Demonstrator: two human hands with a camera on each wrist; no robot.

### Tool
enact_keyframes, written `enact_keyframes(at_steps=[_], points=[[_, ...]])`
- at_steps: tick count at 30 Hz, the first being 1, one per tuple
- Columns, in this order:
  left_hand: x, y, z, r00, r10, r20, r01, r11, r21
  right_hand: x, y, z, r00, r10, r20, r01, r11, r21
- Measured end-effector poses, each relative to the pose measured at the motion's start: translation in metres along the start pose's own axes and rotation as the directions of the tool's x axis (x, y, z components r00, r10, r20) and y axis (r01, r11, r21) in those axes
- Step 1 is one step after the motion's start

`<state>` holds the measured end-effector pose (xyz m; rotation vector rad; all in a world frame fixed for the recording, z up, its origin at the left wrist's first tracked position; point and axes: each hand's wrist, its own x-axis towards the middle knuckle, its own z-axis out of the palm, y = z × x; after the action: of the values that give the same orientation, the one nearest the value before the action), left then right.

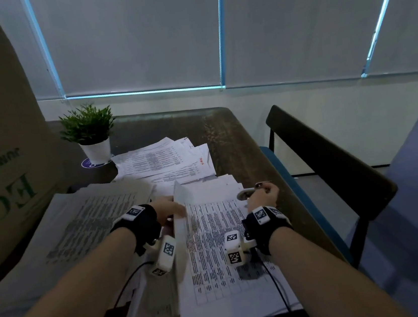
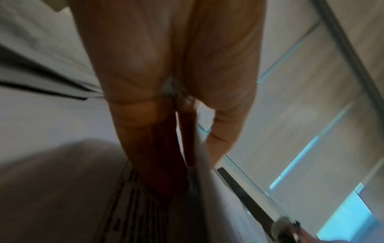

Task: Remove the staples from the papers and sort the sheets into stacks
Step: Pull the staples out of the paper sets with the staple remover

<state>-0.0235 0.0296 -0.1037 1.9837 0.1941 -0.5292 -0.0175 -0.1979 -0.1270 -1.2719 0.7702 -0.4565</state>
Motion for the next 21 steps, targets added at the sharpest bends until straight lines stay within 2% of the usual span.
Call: enact_keyframes(at_steps=[2,4,6,8,10,11,13,15,16,19,21], points=[[-0.012,0.005,0.005,0.996,0.042,0.076,-0.045,0.998,0.038,0.000,-0.003,-0.001,0.999,0.045,0.021,-0.046,0.999,0.028],[-0.018,0.010,0.008,0.995,0.086,0.057,-0.091,0.991,0.097,-0.002,-0.006,0.002,0.995,0.076,0.058,-0.079,0.996,0.045],[-0.017,0.012,0.013,0.980,0.171,-0.104,-0.147,0.968,0.204,-0.008,-0.010,0.003,0.998,0.033,0.050,-0.033,0.999,0.010],[-0.014,0.016,0.015,0.941,0.242,-0.236,-0.164,0.937,0.307,-0.015,-0.016,0.001,0.993,-0.081,0.083,0.086,0.995,-0.056],[-0.005,0.017,0.016,0.938,0.222,-0.268,-0.183,0.970,0.163,-0.025,-0.018,0.002,0.965,-0.150,0.216,0.169,0.983,-0.072],[-0.001,0.017,0.015,0.949,0.185,-0.257,-0.186,0.982,0.021,-0.031,-0.019,0.004,0.941,-0.128,0.312,0.157,0.985,-0.068],[0.002,0.021,0.013,0.962,0.128,-0.240,-0.186,0.954,-0.236,-0.037,-0.017,0.011,0.871,-0.043,0.489,0.137,0.978,-0.158],[0.009,0.024,0.013,0.983,0.075,-0.166,-0.126,0.939,-0.321,-0.041,-0.013,0.017,0.785,0.023,0.619,0.231,0.917,-0.327],[0.016,0.023,0.013,0.989,0.059,-0.134,-0.098,0.946,-0.308,-0.041,-0.011,0.020,0.764,0.025,0.644,0.294,0.876,-0.383],[0.025,0.018,0.013,0.987,0.022,-0.162,-0.046,0.988,-0.145,-0.040,-0.010,0.026,0.752,-0.041,0.658,0.444,0.769,-0.459],[0.036,0.009,0.010,0.986,0.030,-0.163,-0.051,0.990,-0.129,-0.037,-0.015,0.030,0.737,-0.068,0.673,0.565,0.608,-0.558]])
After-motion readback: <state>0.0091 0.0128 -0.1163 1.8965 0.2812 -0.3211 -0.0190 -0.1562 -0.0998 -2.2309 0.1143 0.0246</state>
